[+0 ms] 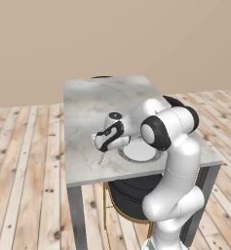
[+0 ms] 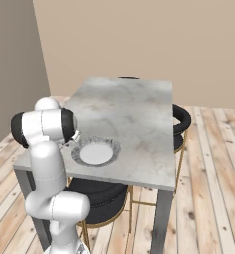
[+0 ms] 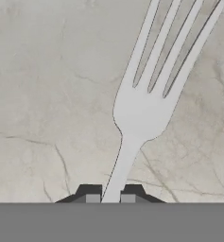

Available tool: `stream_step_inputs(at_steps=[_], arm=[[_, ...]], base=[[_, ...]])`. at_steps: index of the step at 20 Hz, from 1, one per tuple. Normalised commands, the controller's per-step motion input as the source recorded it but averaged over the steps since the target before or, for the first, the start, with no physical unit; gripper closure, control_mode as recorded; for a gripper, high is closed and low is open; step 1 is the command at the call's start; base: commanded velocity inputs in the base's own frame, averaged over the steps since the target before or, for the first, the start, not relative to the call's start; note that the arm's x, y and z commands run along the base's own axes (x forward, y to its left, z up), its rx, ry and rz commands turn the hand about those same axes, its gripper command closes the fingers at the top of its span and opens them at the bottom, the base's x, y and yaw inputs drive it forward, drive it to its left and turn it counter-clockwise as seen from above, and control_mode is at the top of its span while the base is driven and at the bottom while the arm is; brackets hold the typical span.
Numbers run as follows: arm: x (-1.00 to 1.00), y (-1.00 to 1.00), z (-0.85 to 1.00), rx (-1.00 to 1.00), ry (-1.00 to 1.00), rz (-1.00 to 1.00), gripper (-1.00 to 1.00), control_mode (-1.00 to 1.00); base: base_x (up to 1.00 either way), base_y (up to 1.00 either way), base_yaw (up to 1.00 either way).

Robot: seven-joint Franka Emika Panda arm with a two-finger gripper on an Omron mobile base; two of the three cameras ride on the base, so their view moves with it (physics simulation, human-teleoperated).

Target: Take the fork and place it on the left side of the plate. Then take the spoon and place it on the right side of the plate. Make sure they're directly next to the plate.

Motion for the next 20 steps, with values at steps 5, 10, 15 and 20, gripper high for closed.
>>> stream_step_inputs(at_steps=[5, 10, 15, 20], arm=[[-0.14, 0.0, -0.02, 0.0, 0.0, 0.31, 1.0, -1.0], [0.03, 0.0, -0.01, 0.0, -0.01, 0.21, 1.0, -1.0], [0.11, 0.0, 0.0, 0.0, 0.0, 0.1, -1.0, -1.0], [0.03, 0.0, 0.07, 0.0, -0.03, 0.08, -1.0, -1.0]], base=[[0.0, 0.0, 0.0], [0.0, 0.0, 0.0], [0.0, 0.0, 0.0], [0.0, 0.0, 0.0]])
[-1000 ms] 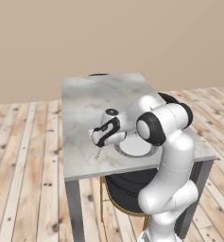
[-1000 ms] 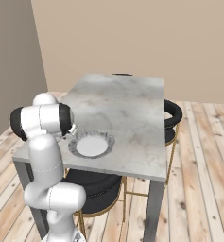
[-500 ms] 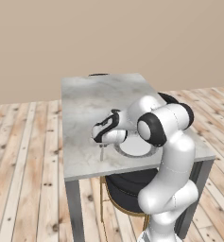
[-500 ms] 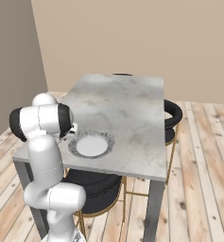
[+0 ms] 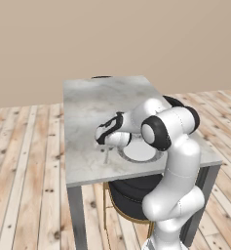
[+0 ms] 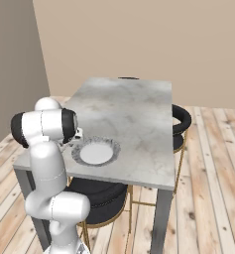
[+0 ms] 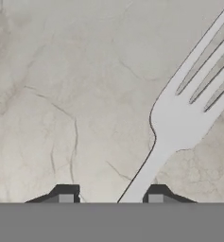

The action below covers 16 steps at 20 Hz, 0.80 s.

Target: Take the fork and place it on the left side of the plate. Then take the spoon and place it on the right side of the plate. Make sure they're directly next to the plate.

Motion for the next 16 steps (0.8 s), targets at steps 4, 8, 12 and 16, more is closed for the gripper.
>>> stream_step_inputs(at_steps=[4, 8, 12, 16], arm=[[0.0, 0.06, 0.25, 0.0, -0.02, 0.05, -1.0, -1.0], [-0.04, 0.07, 0.37, 0.0, -0.01, 0.0, -1.0, -1.0], [-0.21, 0.01, 0.39, 0.0, -0.04, 0.0, -1.0, -1.0], [-0.25, 0.0, 0.34, 0.0, -0.03, 0.0, -1.0, -1.0]], base=[[0.0, 0.0, 0.0], [0.0, 0.0, 0.0], [0.0, 0.0, 0.0], [0.0, 0.0, 0.0]])
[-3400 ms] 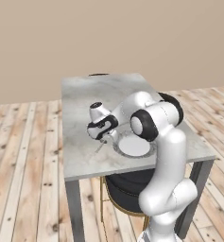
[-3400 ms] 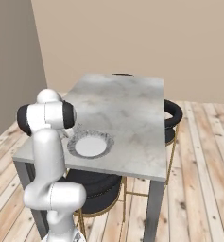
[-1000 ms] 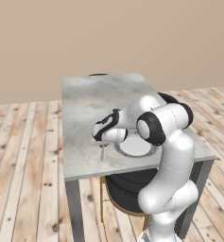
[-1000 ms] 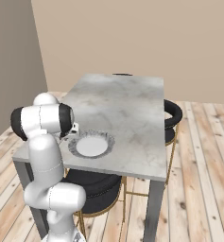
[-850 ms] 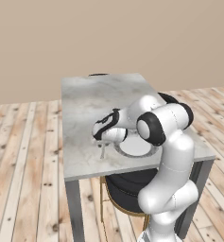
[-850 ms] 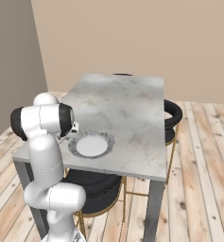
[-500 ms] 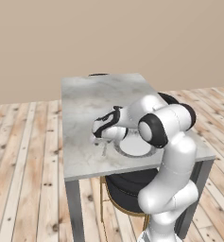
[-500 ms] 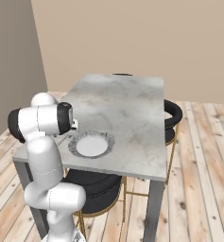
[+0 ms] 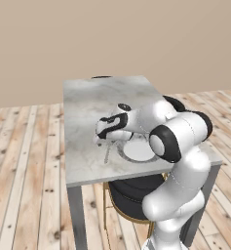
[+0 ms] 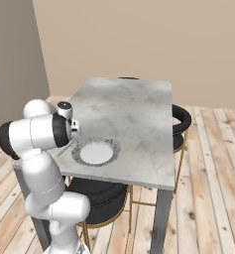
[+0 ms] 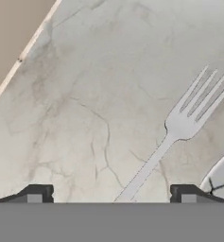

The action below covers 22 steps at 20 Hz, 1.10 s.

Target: Take the fork and place it on the left side of the plate. Then take the spoon and place it on the right side of the plate. Make sure they're directly next to the plate.

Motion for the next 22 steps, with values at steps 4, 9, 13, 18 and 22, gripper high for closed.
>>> stream_step_inputs(at_steps=[4, 9, 13, 18, 22], arm=[[-0.37, -0.07, 0.36, 0.0, -0.02, 0.0, -1.0, -1.0], [-0.65, -0.21, 0.26, 0.0, -0.09, -0.01, -1.0, -1.0], [-0.79, -0.19, 0.12, 0.0, -0.17, -0.03, -1.0, -1.0], [-0.66, -0.25, 0.18, 0.0, -0.07, 0.0, -1.0, -1.0], [-0.55, -0.26, 0.31, 0.0, 0.04, -0.05, -1.0, -1.0]], base=[[0.0, 0.0, 0.0], [0.0, 0.0, 0.0], [0.0, 0.0, 0.0], [0.0, 0.0, 0.0], [0.0, 0.0, 0.0]])
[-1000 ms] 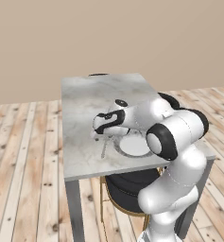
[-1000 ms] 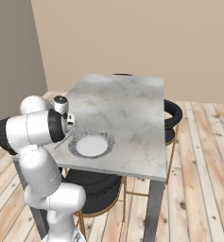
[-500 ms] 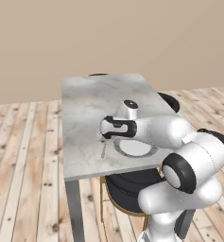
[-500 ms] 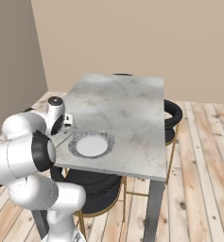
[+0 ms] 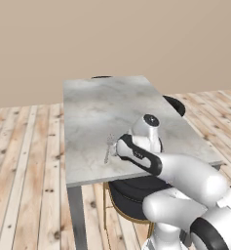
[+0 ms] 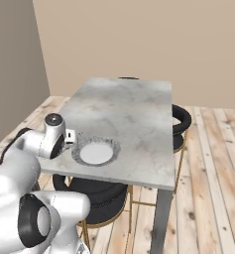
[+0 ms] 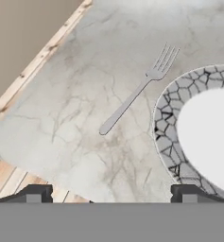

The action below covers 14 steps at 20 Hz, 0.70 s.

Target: Take the fork and place it on the left side of the plate. Then take the spoon and place it on the right side of the plate. Make sure they're directly next to the plate.

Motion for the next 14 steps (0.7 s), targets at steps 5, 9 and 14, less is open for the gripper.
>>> stream_step_inputs(at_steps=[5, 9, 14], arm=[[-0.46, -0.28, 0.45, 0.0, 0.19, -0.15, -1.0, -1.0], [-0.46, -0.28, 0.46, 0.0, 0.2, -0.18, -1.0, -1.0], [-0.61, -0.34, 0.21, 0.0, 0.01, -0.18, -1.0, -1.0]], base=[[0.0, 0.0, 0.0], [0.0, 0.0, 0.0], [0.0, 0.0, 0.0]])
